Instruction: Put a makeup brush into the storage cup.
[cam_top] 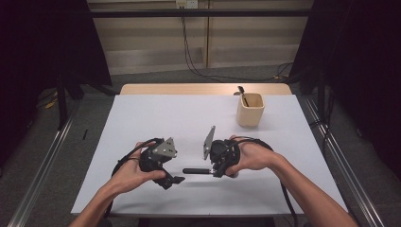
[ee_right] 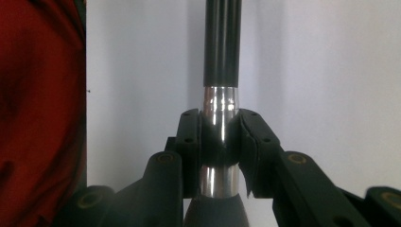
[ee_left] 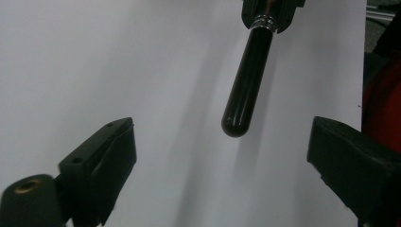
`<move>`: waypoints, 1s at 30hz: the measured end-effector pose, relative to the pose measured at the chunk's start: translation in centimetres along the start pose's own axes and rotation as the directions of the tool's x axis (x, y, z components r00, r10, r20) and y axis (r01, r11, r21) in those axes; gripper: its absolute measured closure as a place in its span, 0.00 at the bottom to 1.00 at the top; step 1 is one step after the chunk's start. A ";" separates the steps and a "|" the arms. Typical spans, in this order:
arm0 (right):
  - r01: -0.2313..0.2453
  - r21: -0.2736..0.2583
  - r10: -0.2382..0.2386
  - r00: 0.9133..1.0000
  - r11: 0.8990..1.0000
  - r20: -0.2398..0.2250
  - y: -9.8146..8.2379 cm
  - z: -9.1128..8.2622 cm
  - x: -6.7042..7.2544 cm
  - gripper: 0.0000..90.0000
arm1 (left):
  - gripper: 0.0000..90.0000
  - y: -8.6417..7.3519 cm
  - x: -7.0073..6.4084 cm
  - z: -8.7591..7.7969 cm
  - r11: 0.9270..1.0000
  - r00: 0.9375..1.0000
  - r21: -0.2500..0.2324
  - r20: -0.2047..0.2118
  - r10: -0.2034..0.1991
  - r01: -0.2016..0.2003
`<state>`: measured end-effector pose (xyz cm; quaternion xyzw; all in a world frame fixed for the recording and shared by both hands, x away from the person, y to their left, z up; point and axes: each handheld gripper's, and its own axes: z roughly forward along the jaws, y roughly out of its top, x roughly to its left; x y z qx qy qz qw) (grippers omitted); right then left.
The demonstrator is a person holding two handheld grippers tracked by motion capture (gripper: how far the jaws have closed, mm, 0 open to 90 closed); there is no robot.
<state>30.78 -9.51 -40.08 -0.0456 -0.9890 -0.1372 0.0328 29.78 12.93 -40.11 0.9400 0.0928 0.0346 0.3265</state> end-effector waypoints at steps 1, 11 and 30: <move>0.008 0.001 -0.008 1.000 1.000 0.000 0.0 0.1 -0.1 0.79 | 0.10 0.1 0.0 0.2 1.000 1.000 0.006 -0.004 0.005 -0.005; -0.001 -0.014 0.001 1.000 1.000 -0.001 -0.1 0.0 -0.4 0.79 | 0.12 1.1 0.3 1.2 0.998 0.998 0.057 0.060 0.012 -0.016; 0.011 -0.037 -0.011 1.000 0.999 -0.004 0.3 0.4 -0.4 0.79 | 0.41 2.6 0.2 3.5 0.992 0.996 0.115 0.083 0.041 -0.050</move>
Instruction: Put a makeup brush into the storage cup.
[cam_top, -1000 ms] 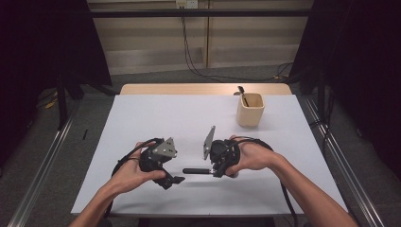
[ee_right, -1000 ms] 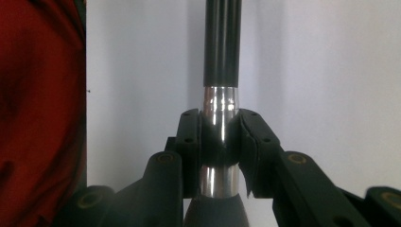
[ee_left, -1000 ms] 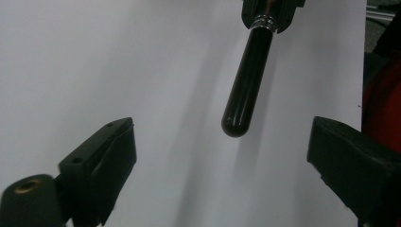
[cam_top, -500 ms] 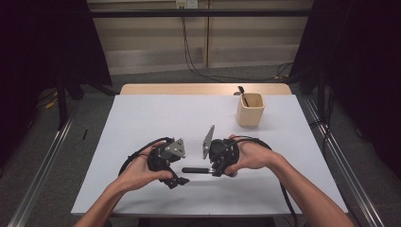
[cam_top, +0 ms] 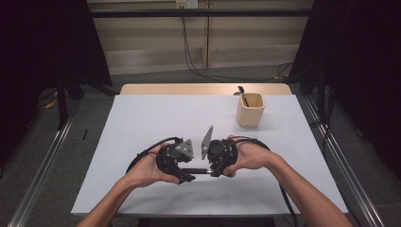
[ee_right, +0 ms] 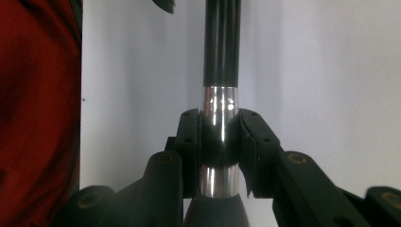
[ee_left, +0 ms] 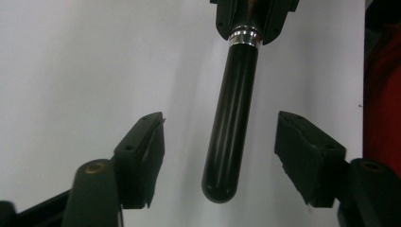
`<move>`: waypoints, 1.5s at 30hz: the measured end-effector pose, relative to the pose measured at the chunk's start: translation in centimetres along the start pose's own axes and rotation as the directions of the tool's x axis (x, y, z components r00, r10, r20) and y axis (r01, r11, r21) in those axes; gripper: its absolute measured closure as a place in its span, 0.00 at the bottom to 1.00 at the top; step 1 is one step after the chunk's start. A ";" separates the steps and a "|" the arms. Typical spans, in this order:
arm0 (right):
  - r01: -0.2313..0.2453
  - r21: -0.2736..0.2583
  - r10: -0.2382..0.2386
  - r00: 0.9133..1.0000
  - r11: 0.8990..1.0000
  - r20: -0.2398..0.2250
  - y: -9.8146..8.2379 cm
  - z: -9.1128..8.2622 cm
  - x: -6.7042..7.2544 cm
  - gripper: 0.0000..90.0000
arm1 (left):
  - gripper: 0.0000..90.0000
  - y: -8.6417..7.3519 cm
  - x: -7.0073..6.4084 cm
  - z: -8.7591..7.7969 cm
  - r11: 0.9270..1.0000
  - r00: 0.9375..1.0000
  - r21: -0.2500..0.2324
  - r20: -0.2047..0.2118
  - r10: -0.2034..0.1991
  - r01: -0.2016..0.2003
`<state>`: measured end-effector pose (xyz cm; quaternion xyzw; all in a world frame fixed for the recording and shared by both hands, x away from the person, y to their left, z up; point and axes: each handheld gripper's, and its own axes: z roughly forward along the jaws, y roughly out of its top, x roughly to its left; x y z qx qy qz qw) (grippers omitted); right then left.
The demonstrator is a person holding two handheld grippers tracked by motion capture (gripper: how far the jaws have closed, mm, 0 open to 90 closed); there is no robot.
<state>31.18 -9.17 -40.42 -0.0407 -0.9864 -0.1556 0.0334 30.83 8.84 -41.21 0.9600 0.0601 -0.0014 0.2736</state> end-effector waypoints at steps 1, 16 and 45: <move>0.000 0.002 0.000 1.000 1.000 0.001 0.0 -0.1 0.0 0.79 | 0.44 0.0 0.1 0.0 1.000 1.000 0.003 0.003 0.001 -0.001; 0.011 0.002 -0.011 1.000 1.000 0.011 0.1 0.1 0.1 0.80 | 0.73 0.0 0.2 0.6 1.000 0.998 0.002 0.048 0.031 -0.031; -0.030 -0.093 0.032 0.999 0.995 0.019 -0.7 -0.3 -0.5 0.37 | 0.83 -0.5 0.5 0.2 1.000 0.994 -0.021 0.103 0.022 -0.020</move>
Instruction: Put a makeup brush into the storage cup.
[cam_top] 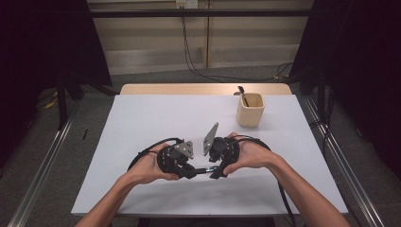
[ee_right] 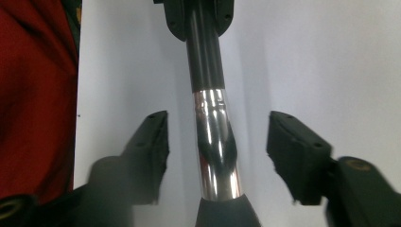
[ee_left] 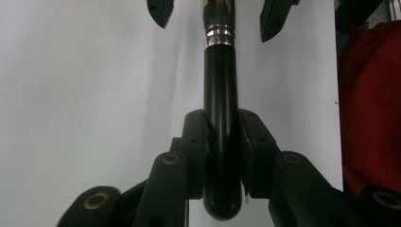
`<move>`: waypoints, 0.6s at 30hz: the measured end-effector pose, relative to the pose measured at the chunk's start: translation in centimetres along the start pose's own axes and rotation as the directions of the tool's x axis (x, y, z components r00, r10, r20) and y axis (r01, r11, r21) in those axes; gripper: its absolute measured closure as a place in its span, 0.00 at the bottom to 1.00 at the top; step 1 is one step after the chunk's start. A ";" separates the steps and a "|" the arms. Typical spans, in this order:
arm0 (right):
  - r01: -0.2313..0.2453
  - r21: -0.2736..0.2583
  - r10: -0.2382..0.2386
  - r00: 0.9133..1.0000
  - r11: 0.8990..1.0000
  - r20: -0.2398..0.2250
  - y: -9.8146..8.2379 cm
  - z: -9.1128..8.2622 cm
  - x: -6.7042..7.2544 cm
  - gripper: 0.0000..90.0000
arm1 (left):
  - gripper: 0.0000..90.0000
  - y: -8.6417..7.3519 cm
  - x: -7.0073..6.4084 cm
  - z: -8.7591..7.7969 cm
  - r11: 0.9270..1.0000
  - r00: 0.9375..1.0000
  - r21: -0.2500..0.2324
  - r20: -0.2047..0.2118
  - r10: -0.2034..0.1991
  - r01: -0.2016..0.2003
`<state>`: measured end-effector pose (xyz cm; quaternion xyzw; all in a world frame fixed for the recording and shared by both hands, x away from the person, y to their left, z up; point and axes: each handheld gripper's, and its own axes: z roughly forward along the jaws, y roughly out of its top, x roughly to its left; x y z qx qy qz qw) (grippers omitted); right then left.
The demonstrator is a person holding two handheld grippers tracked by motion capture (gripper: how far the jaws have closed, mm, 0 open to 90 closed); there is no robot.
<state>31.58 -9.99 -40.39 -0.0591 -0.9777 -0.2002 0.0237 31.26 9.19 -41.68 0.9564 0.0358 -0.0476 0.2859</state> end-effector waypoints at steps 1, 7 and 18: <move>-0.005 -0.012 0.005 1.000 1.000 0.004 -0.1 0.0 -0.1 0.35 | 0.83 -0.1 0.0 0.0 1.000 1.000 0.000 -0.003 -0.005 0.005; -0.043 -0.067 0.044 0.999 0.997 0.012 -0.8 -0.8 -0.3 0.20 | 0.83 -0.6 0.1 -0.5 1.000 1.000 -0.011 -0.011 -0.020 0.019; -0.115 -0.177 0.124 0.991 0.977 0.040 -3.0 -2.0 -0.6 0.06 | 0.83 -2.1 0.0 -1.6 0.997 0.998 -0.054 -0.021 -0.060 0.059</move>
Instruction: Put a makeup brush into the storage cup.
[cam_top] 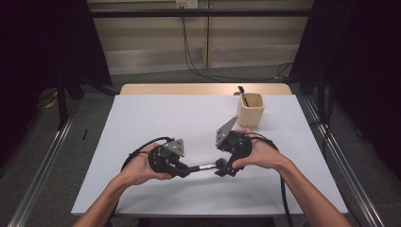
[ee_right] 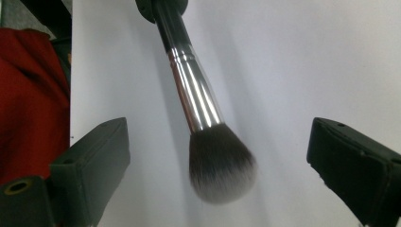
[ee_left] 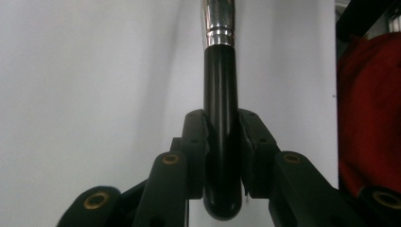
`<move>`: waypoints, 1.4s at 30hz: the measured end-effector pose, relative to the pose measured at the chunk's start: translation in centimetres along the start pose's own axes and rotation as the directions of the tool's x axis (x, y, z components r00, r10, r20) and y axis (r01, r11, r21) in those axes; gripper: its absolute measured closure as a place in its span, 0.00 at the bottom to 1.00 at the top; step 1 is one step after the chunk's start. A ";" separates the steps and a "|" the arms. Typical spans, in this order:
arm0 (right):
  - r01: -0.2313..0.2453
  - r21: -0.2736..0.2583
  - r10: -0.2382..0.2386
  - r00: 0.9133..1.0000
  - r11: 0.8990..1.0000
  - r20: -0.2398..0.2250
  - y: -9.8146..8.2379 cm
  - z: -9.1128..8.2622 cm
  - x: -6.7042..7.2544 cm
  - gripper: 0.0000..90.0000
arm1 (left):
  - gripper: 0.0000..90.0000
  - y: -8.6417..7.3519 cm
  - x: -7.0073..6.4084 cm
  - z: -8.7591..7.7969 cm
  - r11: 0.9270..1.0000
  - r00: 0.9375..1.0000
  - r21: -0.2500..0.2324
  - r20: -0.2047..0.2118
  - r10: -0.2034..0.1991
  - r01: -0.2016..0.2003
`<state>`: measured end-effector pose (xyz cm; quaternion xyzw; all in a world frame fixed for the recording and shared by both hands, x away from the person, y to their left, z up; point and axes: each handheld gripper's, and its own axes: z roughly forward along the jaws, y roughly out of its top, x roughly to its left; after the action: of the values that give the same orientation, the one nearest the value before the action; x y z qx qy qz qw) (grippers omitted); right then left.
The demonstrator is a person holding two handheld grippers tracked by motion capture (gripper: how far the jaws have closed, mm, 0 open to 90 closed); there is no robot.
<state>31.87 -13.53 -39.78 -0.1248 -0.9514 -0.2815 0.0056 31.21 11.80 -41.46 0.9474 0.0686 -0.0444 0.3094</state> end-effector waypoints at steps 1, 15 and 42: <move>-0.011 -0.010 0.011 1.000 1.000 0.008 -0.2 -0.1 -0.1 0.06 | 0.83 -0.2 0.0 0.0 1.000 1.000 -0.006 -0.001 -0.003 0.003; -0.089 -0.093 0.093 0.995 0.992 0.037 -3.0 -1.3 -0.1 0.05 | 0.83 -1.8 0.2 -1.3 0.997 0.998 -0.059 -0.021 -0.056 0.055; -0.195 -0.337 0.222 0.974 0.921 0.043 -5.7 -1.2 1.3 0.04 | 0.83 -4.7 -0.3 -2.6 0.952 0.986 -0.277 -0.066 -0.152 0.128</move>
<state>29.13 -18.53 -41.70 -0.2358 -0.8714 -0.4296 -0.0235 30.24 17.04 -42.05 0.8897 0.1542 -0.0154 0.4294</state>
